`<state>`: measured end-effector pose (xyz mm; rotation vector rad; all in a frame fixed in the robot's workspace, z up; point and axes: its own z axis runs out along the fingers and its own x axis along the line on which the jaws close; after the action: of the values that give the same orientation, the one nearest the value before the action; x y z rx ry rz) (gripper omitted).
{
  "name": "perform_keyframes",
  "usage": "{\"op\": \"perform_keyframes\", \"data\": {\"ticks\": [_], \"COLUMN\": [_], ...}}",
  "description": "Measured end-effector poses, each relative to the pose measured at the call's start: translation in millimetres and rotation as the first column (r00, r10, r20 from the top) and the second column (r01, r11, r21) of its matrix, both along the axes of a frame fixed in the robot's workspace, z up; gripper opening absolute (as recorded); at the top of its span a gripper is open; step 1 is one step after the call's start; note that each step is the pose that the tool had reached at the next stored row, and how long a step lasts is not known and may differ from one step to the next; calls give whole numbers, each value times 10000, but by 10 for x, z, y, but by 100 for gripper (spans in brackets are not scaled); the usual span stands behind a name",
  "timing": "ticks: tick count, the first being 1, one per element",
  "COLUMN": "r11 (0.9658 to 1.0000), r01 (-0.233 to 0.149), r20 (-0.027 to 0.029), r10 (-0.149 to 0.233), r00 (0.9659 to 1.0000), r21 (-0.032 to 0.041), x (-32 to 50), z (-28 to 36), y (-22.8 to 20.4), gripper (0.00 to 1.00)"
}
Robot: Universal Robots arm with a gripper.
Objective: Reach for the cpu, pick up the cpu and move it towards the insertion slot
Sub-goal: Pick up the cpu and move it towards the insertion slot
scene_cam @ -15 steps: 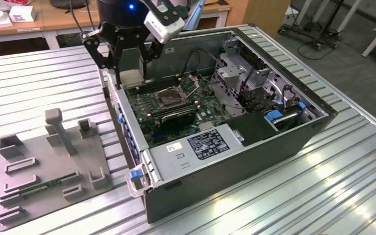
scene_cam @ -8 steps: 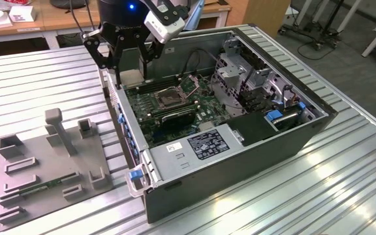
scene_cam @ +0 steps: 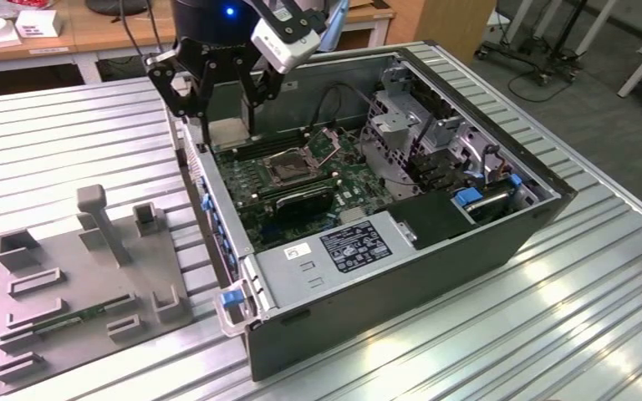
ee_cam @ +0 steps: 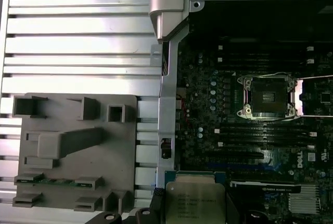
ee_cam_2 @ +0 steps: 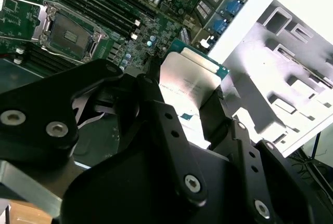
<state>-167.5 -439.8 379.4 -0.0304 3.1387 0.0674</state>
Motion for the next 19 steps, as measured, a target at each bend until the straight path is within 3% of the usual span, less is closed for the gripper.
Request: {"op": "perform_keyframes", "data": {"ticks": [10,19], "r11": [10000,10000], "r01": [0,2], "r20": [0,-1], "r10": [0,-2], "r00": [10000,10000], "r21": [0,-1], "x": [182,450], "z": [-10,-19], "y": [0,0], "gripper": [54,54]}}
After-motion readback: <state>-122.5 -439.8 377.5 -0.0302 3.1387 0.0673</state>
